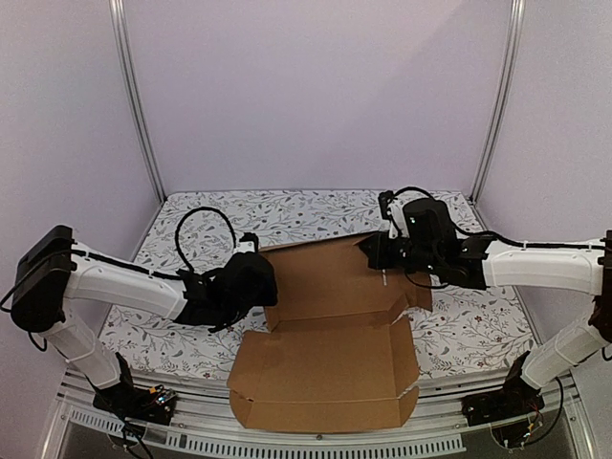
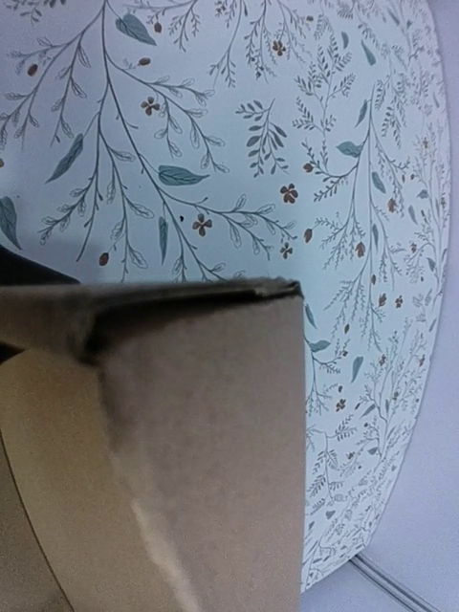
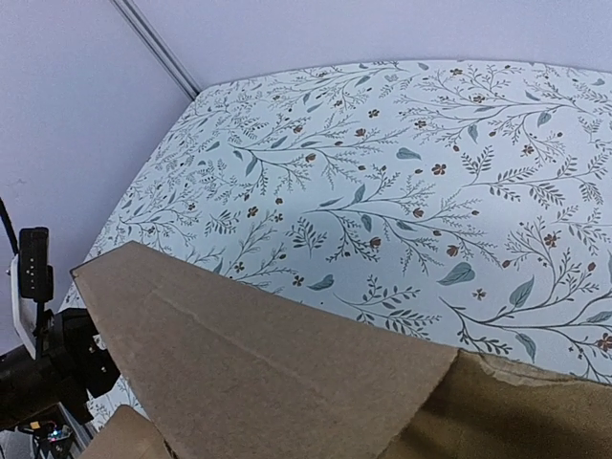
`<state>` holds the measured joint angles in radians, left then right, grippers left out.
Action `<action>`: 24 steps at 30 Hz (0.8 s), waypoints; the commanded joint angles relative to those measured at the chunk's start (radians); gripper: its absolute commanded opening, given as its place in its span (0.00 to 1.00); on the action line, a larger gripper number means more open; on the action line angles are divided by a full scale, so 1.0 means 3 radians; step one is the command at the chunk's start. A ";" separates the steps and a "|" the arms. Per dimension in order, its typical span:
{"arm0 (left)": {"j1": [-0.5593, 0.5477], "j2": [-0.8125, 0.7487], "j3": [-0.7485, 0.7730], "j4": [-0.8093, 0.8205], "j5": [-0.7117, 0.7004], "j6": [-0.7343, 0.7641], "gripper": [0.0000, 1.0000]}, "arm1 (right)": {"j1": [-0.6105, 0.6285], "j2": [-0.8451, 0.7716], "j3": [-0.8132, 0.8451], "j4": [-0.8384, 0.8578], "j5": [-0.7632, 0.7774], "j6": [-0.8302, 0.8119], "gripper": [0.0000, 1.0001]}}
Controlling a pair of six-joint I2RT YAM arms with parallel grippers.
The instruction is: Fold the paper box
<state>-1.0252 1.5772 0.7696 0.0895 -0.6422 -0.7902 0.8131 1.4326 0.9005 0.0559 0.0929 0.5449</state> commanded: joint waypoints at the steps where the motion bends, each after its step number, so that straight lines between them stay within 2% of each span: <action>1: -0.0096 0.0022 0.0039 0.0080 0.0194 -0.0022 0.00 | 0.0065 -0.0023 -0.0064 0.0371 0.0129 0.0141 0.00; 10: 0.0017 -0.0038 0.0022 0.0375 0.0380 -0.0023 0.00 | 0.0062 -0.0365 -0.0236 0.0210 0.0015 0.0034 0.00; 17: 0.0203 -0.0100 -0.0094 0.0854 0.0696 0.0026 0.00 | 0.0086 -0.0755 -0.0369 -0.0088 -0.0247 -0.0093 0.00; 24: 0.0316 -0.0068 -0.0079 0.0949 0.0839 0.0021 0.00 | 0.0104 -0.1369 -0.0465 -0.0540 -0.0233 -0.0241 0.00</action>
<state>-0.9520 1.5703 0.7525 0.3092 -0.4427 -0.7830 0.8379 1.1088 0.7773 0.0051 0.0303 0.5140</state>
